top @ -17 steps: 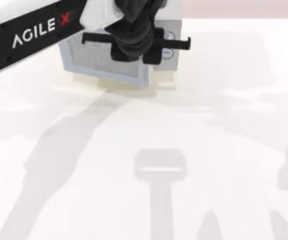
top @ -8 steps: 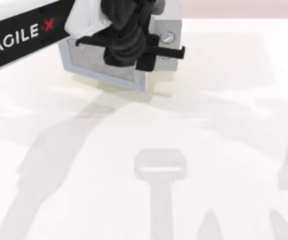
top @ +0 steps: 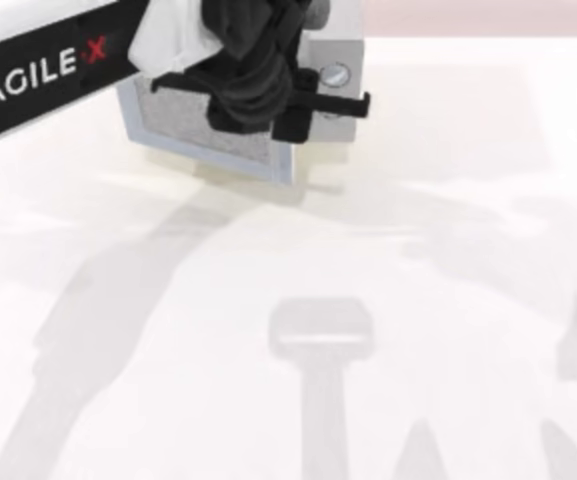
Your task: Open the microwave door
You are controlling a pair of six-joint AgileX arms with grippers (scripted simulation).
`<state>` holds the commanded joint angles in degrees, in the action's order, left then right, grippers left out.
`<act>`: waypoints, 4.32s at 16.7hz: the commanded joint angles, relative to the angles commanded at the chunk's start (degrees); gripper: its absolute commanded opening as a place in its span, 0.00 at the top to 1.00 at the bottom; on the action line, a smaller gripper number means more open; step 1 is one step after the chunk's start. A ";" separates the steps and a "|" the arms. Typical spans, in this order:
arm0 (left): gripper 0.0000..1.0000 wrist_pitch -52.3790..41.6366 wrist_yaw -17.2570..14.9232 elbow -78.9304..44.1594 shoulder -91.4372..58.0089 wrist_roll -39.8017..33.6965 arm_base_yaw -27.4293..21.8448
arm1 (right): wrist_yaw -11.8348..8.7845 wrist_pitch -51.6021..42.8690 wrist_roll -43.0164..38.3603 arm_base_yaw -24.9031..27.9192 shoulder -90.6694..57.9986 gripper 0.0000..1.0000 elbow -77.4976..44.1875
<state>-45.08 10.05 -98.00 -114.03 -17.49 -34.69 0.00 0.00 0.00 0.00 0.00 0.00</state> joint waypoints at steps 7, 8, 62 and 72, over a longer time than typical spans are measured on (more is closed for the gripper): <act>1.00 0.00 0.00 0.00 0.00 0.00 0.00 | 0.00 0.00 0.00 0.00 0.00 0.00 0.00; 1.00 0.00 0.00 0.00 0.00 0.00 0.00 | 0.00 0.00 0.00 0.00 0.00 0.00 0.00; 1.00 4.60 -6.70 11.81 8.60 11.96 2.69 | 0.00 0.00 0.00 0.00 0.00 0.00 0.00; 1.00 4.60 -6.70 11.81 8.60 11.96 2.69 | 0.00 0.00 0.00 0.00 0.00 0.00 0.00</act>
<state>-40.47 3.35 -86.19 -105.44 -5.53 -32.00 0.00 0.00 0.00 0.00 0.00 0.00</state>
